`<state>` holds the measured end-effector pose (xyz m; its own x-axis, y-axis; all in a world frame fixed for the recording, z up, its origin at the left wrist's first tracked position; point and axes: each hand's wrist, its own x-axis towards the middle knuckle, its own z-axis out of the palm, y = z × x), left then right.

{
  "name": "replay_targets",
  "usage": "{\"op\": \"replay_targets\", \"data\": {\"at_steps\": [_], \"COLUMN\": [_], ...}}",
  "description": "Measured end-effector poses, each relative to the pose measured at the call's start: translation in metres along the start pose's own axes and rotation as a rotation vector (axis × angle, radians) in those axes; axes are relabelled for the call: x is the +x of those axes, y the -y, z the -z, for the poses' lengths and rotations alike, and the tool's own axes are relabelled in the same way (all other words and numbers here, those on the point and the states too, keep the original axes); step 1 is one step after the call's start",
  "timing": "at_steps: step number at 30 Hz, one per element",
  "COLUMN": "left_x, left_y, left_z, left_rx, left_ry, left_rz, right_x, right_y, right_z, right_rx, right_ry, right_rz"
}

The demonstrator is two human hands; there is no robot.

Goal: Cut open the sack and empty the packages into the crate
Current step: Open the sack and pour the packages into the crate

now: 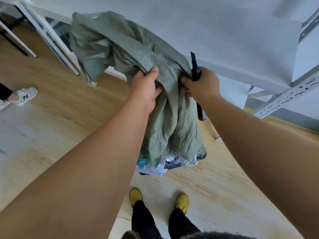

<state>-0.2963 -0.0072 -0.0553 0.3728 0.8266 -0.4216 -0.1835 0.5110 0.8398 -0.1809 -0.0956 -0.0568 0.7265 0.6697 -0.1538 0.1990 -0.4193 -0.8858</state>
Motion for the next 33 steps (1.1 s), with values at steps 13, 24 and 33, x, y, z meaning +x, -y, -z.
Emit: {"op": "replay_targets", "data": {"at_steps": [13,24,33], "left_x": [-0.023,-0.012,-0.007], "left_y": [-0.012,0.039,0.021], "left_z": [0.002,0.029,0.023], "left_rx": [0.133,0.807,0.640], "left_ry": [0.088,-0.183,-0.103], "left_rz": [-0.053,-0.289,-0.427], "right_x": [-0.012,-0.011,-0.009], "right_y": [-0.009,0.042,0.061], "right_z": [-0.016,-0.023,-0.021], "right_rx": [0.035,0.143,0.262], "right_ry": [-0.111,0.129,0.057], "right_rz": [0.027,0.386,0.492]}}
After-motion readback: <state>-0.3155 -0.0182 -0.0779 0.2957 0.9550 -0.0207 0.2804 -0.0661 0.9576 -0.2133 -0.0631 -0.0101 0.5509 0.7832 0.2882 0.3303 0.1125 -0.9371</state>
